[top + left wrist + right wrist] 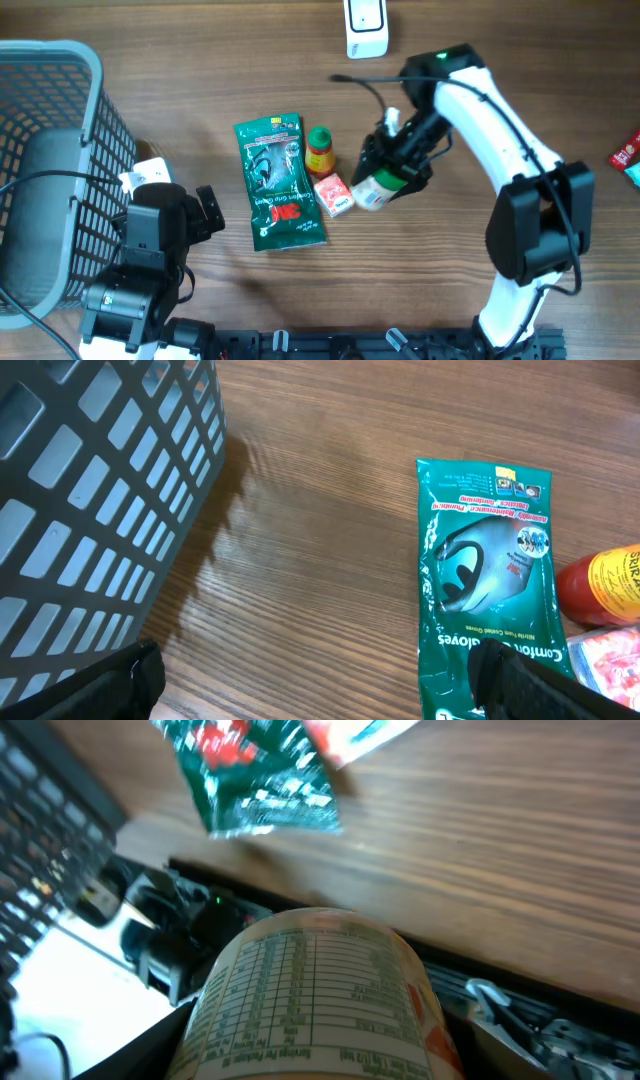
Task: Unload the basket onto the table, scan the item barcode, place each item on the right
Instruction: 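Raise the jar with the right gripper to the white scanner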
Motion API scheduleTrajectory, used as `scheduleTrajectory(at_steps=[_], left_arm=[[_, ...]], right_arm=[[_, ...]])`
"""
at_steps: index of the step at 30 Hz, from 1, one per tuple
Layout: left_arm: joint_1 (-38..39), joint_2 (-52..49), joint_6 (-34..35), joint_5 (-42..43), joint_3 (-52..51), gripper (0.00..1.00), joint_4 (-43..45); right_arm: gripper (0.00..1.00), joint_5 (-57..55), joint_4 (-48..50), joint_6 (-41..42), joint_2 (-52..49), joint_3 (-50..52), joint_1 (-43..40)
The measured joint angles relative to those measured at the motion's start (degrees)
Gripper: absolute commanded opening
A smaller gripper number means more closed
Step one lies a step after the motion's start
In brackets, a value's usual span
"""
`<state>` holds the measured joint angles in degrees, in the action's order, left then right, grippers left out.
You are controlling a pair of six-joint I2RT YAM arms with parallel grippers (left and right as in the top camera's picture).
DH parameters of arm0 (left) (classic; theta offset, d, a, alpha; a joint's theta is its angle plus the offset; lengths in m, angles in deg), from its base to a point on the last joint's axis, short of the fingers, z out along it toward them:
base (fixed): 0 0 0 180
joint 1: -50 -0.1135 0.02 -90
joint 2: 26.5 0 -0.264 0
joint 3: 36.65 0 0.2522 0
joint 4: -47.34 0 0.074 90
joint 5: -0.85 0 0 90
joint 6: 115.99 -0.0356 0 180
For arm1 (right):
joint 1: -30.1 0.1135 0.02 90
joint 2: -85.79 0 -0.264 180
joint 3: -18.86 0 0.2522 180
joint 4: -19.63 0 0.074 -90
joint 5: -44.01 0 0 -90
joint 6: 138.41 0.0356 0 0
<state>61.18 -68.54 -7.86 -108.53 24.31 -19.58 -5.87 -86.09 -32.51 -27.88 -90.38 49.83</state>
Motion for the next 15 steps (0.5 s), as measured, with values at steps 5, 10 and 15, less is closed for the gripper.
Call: scheduleTrajectory(at_steps=[5,10,15], left_arm=[[0.00,0.00,0.00,0.00,0.00,1.00,0.00],[0.00,0.00,0.00,0.00,0.00,1.00,0.00],[0.00,0.00,0.00,0.00,0.00,1.00,0.00]], right_arm=[[0.58,1.09,-0.17,2.95,3.13,0.09,8.70],[0.58,1.49,-0.17,6.58,3.67,0.09,12.92],[0.57,1.27,-0.17,8.55,3.69,0.09,13.09]])
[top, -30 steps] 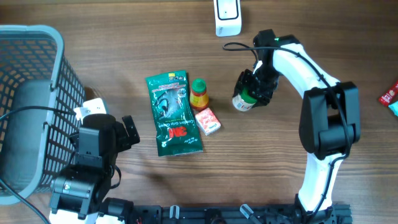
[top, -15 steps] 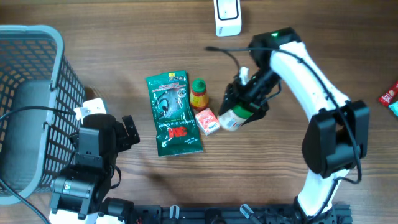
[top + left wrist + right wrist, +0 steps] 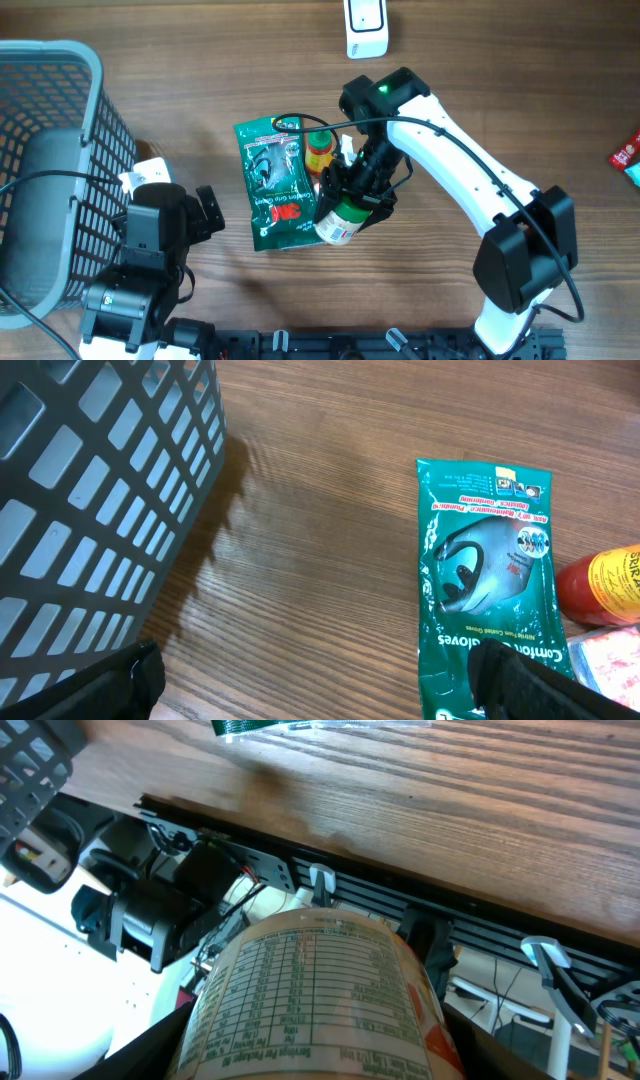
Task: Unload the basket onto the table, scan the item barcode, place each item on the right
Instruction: 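Raise the jar with the right gripper to the white scanner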
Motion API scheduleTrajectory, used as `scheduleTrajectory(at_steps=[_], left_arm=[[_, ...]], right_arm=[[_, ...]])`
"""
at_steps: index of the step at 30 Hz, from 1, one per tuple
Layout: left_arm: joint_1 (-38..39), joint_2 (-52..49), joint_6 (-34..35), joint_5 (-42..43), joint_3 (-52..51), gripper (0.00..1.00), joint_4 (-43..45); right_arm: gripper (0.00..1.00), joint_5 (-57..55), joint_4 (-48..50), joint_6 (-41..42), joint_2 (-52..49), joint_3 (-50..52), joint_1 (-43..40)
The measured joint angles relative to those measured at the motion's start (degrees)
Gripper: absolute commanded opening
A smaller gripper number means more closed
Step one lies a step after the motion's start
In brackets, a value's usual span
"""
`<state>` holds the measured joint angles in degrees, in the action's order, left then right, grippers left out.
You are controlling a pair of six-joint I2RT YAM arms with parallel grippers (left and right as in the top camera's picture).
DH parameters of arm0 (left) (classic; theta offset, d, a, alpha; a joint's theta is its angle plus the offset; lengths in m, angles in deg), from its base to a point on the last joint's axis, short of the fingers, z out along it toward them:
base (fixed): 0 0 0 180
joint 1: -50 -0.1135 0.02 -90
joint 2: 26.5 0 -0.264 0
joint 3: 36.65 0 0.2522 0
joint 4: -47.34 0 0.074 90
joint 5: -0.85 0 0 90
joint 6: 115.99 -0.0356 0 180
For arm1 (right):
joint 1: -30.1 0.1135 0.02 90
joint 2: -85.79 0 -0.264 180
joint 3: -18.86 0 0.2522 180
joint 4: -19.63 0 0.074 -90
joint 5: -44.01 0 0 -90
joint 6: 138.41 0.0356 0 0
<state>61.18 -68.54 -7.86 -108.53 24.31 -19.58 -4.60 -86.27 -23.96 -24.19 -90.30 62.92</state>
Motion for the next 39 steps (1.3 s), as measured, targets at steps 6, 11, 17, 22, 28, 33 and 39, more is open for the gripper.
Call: scheduleTrajectory(at_steps=[6,11,17,22,28,33,39], left_arm=[[0.00,0.00,0.00,0.00,0.00,1.00,0.00],[0.00,0.00,0.00,0.00,0.00,1.00,0.00],[0.00,0.00,0.00,0.00,0.00,1.00,0.00],[0.00,0.00,0.00,0.00,0.00,1.00,0.00],[0.00,0.00,0.00,0.02,0.00,1.00,-0.04],[0.00,0.00,0.00,0.00,0.00,1.00,-0.15],[0.00,0.00,0.00,0.02,0.00,1.00,-0.02]], right_arm=[[0.57,-1.97,0.02,-0.48,0.39,0.02,-1.42],[0.57,-13.62,4.57,1.88,5.60,0.31,-6.43],[0.56,-32.96,26.01,7.43,6.38,0.42,-9.68],[0.45,-43.17,37.05,6.97,6.38,0.46,-9.62],[0.45,-54.53,56.33,4.96,5.73,0.87,-9.64],[0.47,-57.70,73.75,-3.43,0.15,0.87,-9.64],[0.50,-58.23,97.53,-11.80,-11.30,1.22,-10.75]])
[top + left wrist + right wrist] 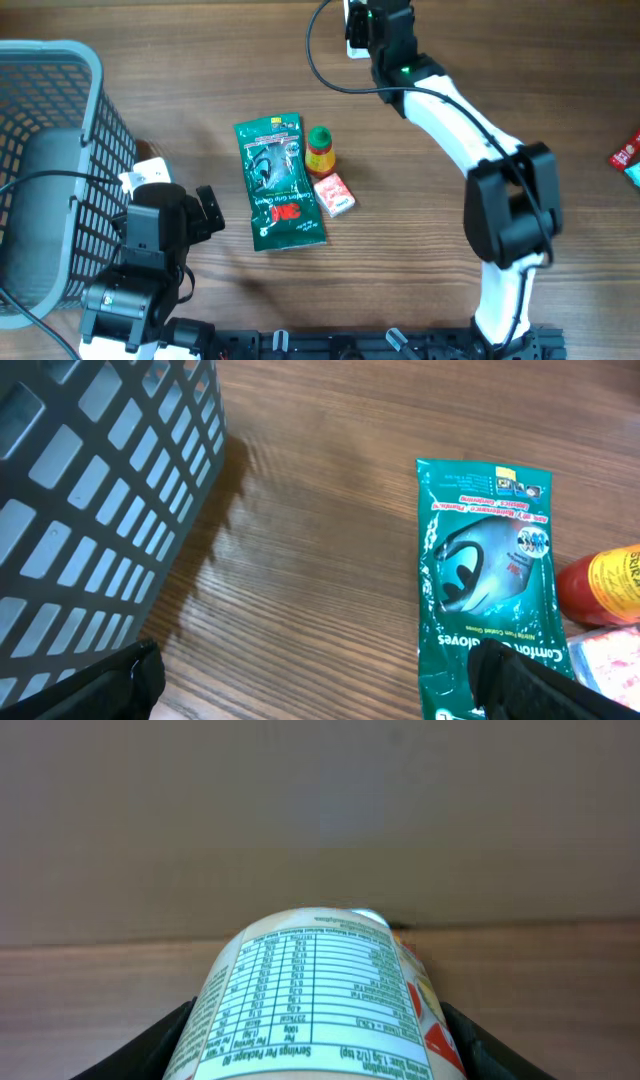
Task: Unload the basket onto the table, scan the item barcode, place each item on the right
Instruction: 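Raise the jar with the right gripper to the white scanner, then carry the jar with the right gripper off to the right side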
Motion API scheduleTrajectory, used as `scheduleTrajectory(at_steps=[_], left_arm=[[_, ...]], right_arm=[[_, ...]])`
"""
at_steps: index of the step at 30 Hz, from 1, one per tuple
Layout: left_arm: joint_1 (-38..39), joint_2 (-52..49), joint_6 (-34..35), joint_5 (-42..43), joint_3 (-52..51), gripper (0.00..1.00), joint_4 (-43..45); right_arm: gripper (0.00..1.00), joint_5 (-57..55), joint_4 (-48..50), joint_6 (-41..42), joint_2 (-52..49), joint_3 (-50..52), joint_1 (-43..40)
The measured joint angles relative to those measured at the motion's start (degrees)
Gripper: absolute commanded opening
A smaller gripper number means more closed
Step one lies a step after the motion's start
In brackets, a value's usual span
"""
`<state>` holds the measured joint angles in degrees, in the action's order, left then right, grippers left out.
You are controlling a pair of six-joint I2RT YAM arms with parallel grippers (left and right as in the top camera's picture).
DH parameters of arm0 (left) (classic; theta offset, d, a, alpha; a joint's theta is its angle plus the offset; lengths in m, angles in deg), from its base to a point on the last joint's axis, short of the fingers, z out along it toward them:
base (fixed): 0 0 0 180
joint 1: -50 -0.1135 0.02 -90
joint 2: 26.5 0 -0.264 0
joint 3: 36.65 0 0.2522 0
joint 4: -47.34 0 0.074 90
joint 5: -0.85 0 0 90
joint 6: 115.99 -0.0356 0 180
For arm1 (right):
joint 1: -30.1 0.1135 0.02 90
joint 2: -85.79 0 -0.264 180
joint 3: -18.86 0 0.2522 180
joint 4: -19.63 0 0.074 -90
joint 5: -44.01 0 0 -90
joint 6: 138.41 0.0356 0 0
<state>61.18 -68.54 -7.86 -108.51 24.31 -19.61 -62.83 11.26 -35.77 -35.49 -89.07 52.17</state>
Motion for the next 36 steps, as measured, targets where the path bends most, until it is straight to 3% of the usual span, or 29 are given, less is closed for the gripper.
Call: scheduleTrajectory(at_steps=[6,18,25,30,34,36], left_arm=[[0.00,0.00,0.00,-0.04,0.00,1.00,0.00],[0.00,0.00,0.00,-0.02,0.00,1.00,0.00],[0.00,0.00,0.00,0.00,0.00,1.00,0.04],[0.00,0.00,0.00,-0.02,0.00,1.00,0.02],[0.00,0.00,0.00,-0.02,0.00,1.00,0.02],[0.00,0.00,0.00,-0.02,0.00,1.00,0.00]], right_arm=[[0.56,1.77,23.89,-4.20,-10.64,0.02,-2.82],[0.47,6.82,24.57,-4.24,-14.05,-2.05,-3.30],[0.47,8.74,0.37,-0.24,-5.42,-3.15,-10.86],[0.45,15.41,-22.47,5.27,4.20,-4.90,-30.49],[0.46,20.37,-43.87,7.28,4.63,-4.74,-46.64],[0.49,21.31,-48.94,7.52,3.78,-4.44,-51.63]])
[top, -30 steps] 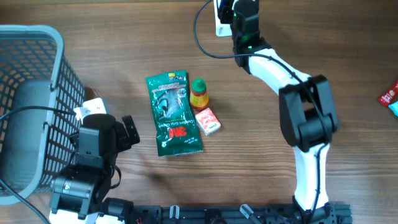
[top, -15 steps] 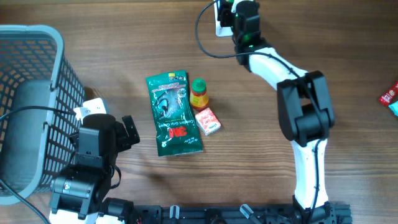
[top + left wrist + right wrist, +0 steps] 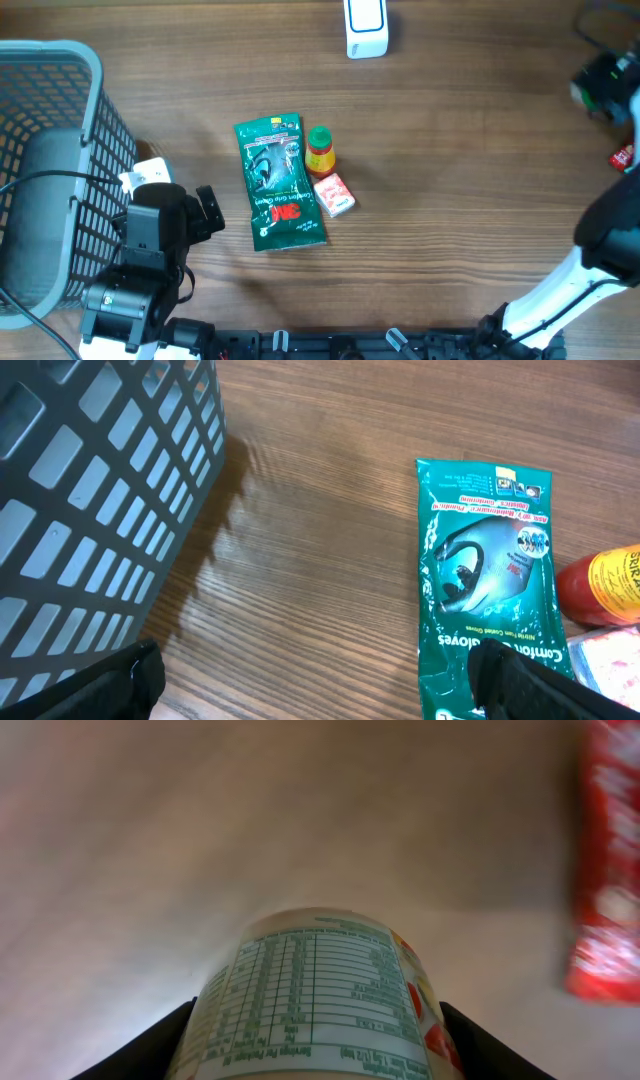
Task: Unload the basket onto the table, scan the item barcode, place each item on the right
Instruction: 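Carry the jar with the right gripper off to the right side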
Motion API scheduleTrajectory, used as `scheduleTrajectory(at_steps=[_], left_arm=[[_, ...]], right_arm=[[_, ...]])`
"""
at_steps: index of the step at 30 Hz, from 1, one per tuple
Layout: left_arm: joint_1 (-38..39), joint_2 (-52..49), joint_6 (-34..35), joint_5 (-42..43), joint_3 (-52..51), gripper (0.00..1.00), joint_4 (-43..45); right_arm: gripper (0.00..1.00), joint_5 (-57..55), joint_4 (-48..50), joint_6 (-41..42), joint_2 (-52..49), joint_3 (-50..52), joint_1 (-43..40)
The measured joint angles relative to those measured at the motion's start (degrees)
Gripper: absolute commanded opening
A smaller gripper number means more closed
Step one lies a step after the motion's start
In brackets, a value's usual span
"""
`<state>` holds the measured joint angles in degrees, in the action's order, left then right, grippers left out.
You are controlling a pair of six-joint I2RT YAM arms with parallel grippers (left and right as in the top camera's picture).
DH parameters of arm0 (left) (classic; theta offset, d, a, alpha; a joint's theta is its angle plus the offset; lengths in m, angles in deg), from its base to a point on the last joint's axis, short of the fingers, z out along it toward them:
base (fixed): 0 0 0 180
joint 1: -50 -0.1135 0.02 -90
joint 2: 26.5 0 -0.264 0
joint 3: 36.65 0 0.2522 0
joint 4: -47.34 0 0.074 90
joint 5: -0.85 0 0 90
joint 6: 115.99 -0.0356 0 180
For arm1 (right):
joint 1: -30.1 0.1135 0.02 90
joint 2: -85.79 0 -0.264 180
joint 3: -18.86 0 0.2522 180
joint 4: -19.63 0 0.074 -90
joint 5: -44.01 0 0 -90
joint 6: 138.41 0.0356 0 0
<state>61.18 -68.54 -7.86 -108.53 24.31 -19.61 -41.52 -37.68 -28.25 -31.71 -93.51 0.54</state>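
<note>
My right gripper (image 3: 318,1052) is shut on a white jar (image 3: 315,990) whose nutrition label faces the wrist camera. In the overhead view the right gripper (image 3: 603,86) is a blur at the far right edge, well away from the white scanner (image 3: 365,27) at the back edge. My left gripper (image 3: 320,690) is open over bare wood, its fingers (image 3: 110,685) low in the frame. In the overhead view the left gripper (image 3: 208,212) sits beside the basket.
A green gloves packet (image 3: 278,183), a red sauce bottle (image 3: 320,150) and a small pink box (image 3: 334,195) lie mid-table. A grey mesh basket (image 3: 50,170) fills the left side. A red packet (image 3: 625,155) lies at the right edge, and shows blurred as the red packet (image 3: 605,870).
The right gripper, still holding the jar, has gone from in front of the scanner at the back edge to the far right edge near the red packet. The left arm has not moved.
The right gripper held the jar beside the pink box. It was then over the lower end of the gloves packet, then up at the scanner, and is now at the far right. The left gripper stayed open by the basket throughout.
</note>
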Motion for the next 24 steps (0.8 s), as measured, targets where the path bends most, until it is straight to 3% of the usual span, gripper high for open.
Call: scheduleTrajectory(at_steps=[13,14,16,24], left_arm=[[0.00,0.00,0.00,0.00,0.00,1.00,0.02],[0.00,0.00,0.00,0.00,0.00,1.00,0.02],[0.00,0.00,0.00,0.00,0.00,1.00,0.02],[0.00,0.00,0.00,0.00,0.00,1.00,0.00]], right_arm=[[0.54,-1.99,-5.27,-0.09,-9.66,0.74,-12.28],[0.56,-2.14,-5.51,-0.09,-9.66,0.74,-12.35],[1.00,-2.19,-5.84,-0.09,-9.66,0.74,-12.50],[1.00,-3.67,-13.97,-0.48,-9.81,-5.09,-14.75]])
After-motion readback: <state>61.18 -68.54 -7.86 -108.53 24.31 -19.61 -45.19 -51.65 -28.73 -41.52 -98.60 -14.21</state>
